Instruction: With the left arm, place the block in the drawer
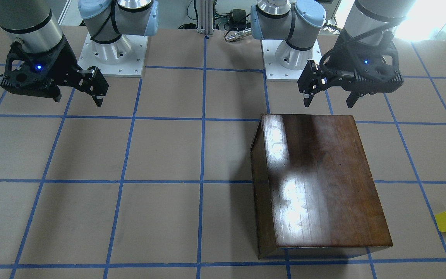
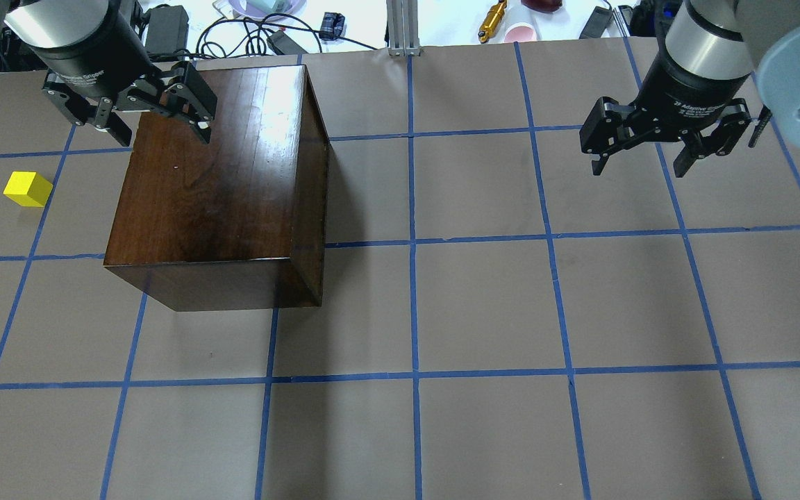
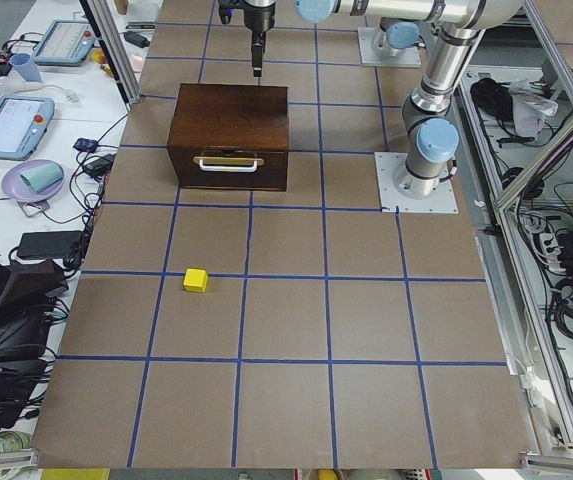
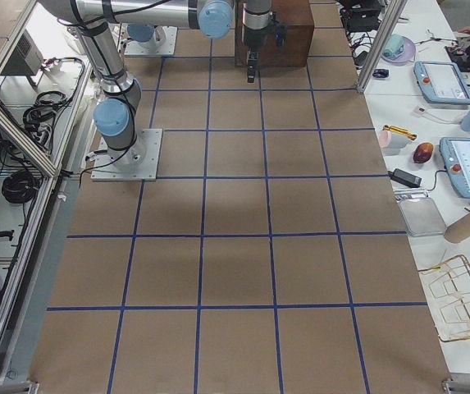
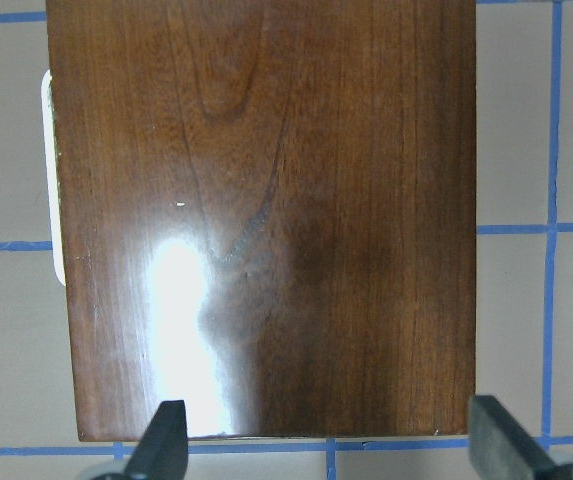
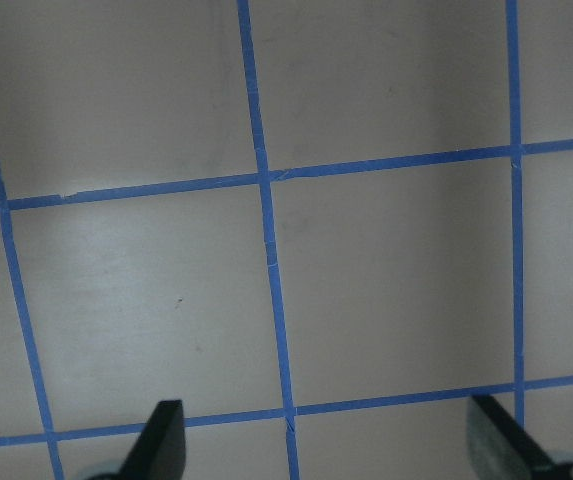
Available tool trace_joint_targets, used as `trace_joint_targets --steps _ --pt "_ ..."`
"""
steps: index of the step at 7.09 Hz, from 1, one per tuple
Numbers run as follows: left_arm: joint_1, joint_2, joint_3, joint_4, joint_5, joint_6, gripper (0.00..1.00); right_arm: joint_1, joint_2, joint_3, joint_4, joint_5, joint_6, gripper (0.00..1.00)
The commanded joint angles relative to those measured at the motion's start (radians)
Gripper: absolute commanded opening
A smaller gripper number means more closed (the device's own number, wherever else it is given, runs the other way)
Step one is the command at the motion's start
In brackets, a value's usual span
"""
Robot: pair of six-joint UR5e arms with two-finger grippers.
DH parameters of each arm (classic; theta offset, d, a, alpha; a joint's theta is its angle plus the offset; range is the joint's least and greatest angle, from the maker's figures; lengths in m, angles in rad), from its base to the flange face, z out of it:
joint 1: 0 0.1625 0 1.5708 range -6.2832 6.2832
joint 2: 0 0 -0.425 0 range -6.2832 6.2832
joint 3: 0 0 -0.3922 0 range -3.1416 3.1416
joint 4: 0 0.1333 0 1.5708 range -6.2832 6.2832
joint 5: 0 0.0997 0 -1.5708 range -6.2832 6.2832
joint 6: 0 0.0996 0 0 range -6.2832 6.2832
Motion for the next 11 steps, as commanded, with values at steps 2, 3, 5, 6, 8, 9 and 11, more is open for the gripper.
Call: trace_joint_targets --steps 2,3,5,6,8,9,11 --pt "0.001 0.002 0.000 0.000 0.002 0.000 1.00 0.000 0.000 0.000 0.000 0.000 0.000 1.00" --pt "0.001 0.001 0.000 0.000 -0.003 0.000 1.00 0.000 0.000 0.000 0.000 0.000 0.000 1.00" --pt "-0.001 -0.005 0.015 -0.012 0.002 0.001 1.00 0.000 0.000 0.000 0.000 0.000 0.000 1.00" --pt "-0.002 -0.007 0.015 -0.012 0.002 0.000 1.00 0.000 0.000 0.000 0.000 0.000 0.000 1.00" --pt "-0.001 -0.007 0.015 -0.018 0.002 -0.016 1.00 0.000 0.000 0.000 0.000 0.000 0.000 1.00" --pt "0.001 -0.008 0.015 -0.009 0.002 -0.001 1.00 0.000 0.000 0.000 0.000 0.000 0.000 1.00" --pt "0.001 -0.010 0.011 0.005 0.003 0.000 1.00 0.000 0.000 0.000 0.000 0.000 0.000 1.00"
